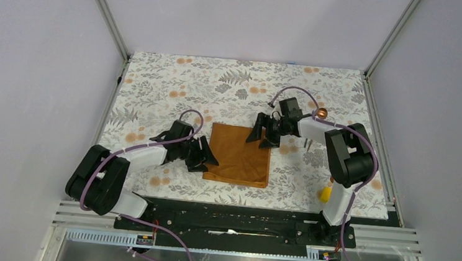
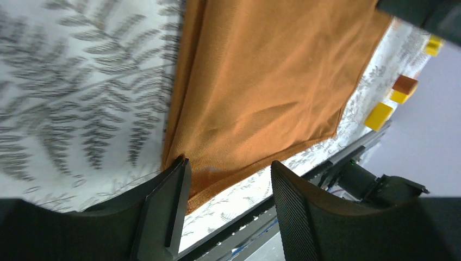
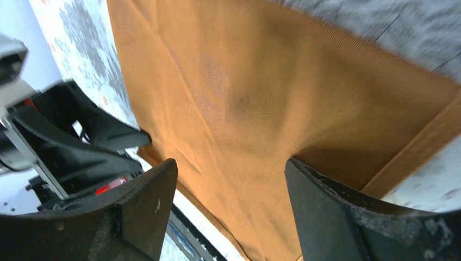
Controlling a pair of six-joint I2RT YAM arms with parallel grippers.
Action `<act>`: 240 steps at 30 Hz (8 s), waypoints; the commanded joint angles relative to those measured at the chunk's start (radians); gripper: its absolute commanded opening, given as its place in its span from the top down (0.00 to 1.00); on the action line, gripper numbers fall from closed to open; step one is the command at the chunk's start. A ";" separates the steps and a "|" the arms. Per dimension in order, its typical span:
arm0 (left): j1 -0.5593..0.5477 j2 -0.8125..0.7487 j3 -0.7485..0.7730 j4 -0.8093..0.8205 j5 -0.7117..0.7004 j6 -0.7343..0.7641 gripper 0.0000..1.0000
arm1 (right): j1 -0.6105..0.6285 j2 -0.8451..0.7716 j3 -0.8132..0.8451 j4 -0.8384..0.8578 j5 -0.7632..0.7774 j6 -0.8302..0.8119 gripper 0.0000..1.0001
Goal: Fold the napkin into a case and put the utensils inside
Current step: Rotate the square-folded napkin at the center of the board, then pick up the top corner of the square-folded napkin from the folded napkin, then fold the top corner of the square-folded napkin into a folded napkin, then smooth out the top corner of the square-folded napkin from the folded napkin.
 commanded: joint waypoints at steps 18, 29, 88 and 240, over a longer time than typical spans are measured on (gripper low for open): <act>-0.200 -0.133 0.084 0.015 0.069 -0.029 0.16 | -0.105 -0.270 0.016 -0.391 0.197 -0.055 0.19; -0.200 -0.017 0.032 0.081 0.101 -0.016 0.24 | -0.212 -0.382 -0.332 -0.248 0.010 -0.061 0.38; -0.200 -0.264 0.008 -0.019 -0.098 -0.081 0.10 | 0.028 -0.204 -0.161 -0.125 -0.054 -0.019 1.00; 0.130 0.375 0.331 0.112 -0.197 0.021 1.00 | 0.450 -0.060 -0.130 0.280 -0.158 0.183 0.30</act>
